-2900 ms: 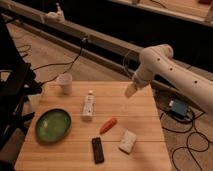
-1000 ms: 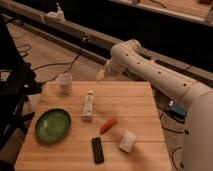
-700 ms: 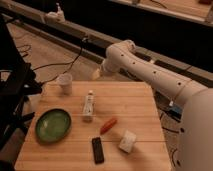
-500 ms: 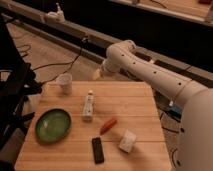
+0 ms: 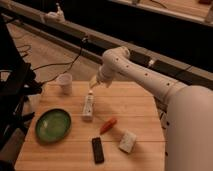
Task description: Stand the bottle upright
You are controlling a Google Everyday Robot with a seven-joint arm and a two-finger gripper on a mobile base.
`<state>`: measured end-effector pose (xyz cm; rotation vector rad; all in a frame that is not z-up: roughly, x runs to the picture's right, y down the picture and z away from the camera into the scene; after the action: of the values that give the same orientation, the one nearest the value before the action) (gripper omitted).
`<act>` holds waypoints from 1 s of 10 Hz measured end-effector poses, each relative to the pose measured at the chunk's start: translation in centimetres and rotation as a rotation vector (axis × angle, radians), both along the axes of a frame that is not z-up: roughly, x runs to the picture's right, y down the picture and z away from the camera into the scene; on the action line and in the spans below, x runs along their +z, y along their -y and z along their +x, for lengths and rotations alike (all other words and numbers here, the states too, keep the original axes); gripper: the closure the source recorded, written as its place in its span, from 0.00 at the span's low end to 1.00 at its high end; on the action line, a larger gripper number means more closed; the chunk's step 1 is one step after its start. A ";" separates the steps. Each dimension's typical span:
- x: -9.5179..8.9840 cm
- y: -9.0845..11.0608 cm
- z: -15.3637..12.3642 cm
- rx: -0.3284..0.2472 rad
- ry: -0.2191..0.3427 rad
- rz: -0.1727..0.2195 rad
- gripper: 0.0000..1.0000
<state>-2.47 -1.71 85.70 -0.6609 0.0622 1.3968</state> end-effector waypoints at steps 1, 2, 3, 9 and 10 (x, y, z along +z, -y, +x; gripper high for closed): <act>1.0 -0.1 -0.5 -0.002 -0.004 -0.005 0.35; 2.1 0.0 -1.1 -0.013 -0.016 -0.001 0.35; 2.8 0.0 -1.6 -0.020 -0.022 -0.001 0.35; 8.3 -0.7 -3.7 -0.024 -0.092 -0.009 0.35; 9.0 -1.2 -4.0 -0.011 -0.093 -0.023 0.35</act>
<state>-6.50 -0.51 94.74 -0.6135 0.1555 1.4177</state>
